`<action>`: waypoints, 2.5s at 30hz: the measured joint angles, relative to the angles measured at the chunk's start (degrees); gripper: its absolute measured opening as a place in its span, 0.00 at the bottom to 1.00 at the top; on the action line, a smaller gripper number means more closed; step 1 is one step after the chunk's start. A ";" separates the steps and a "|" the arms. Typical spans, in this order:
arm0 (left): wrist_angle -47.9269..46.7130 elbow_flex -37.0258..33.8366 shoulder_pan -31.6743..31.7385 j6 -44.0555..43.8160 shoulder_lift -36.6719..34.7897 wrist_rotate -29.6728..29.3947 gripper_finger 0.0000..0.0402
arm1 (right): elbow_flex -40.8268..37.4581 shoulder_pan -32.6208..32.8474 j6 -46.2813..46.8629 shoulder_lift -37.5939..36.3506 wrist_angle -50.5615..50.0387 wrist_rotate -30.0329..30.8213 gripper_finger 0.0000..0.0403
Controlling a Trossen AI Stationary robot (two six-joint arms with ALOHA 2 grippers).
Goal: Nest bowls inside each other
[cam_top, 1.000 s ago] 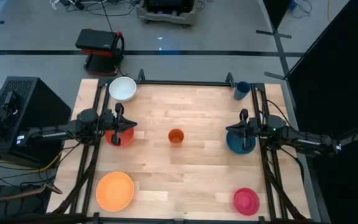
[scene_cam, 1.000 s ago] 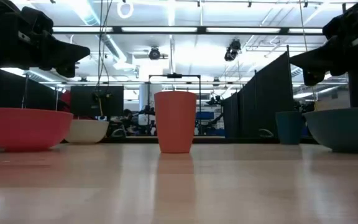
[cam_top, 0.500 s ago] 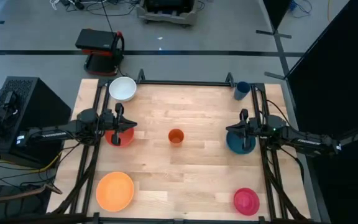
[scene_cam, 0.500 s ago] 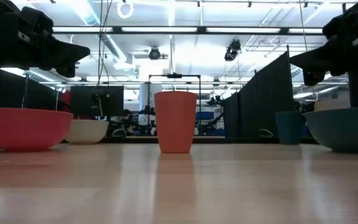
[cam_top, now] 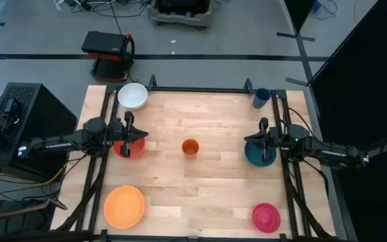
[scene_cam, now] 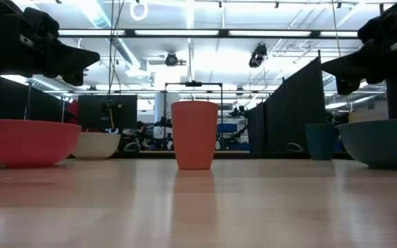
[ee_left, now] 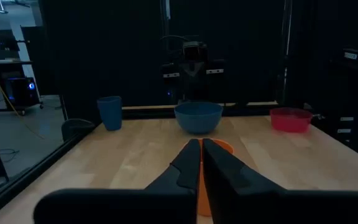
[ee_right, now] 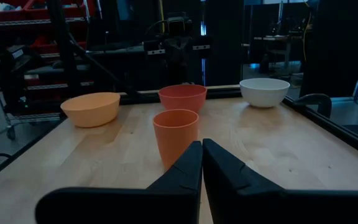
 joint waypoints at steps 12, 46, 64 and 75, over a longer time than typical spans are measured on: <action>0.01 0.01 -0.01 -0.01 0.00 0.00 0.01 | -0.02 0.00 -1.29 -0.02 0.00 0.03 0.00; -19.15 5.89 -0.02 -13.90 0.27 -7.98 0.00 | -0.02 -0.02 15.96 -0.02 11.95 2.86 0.00; -27.97 17.61 -0.02 -14.27 1.59 -11.26 0.04 | 9.05 6.59 12.23 15.53 22.07 2.54 0.00; -35.83 23.72 -0.02 -15.72 2.44 -11.66 0.08 | 21.14 9.03 5.58 34.19 18.78 4.75 0.00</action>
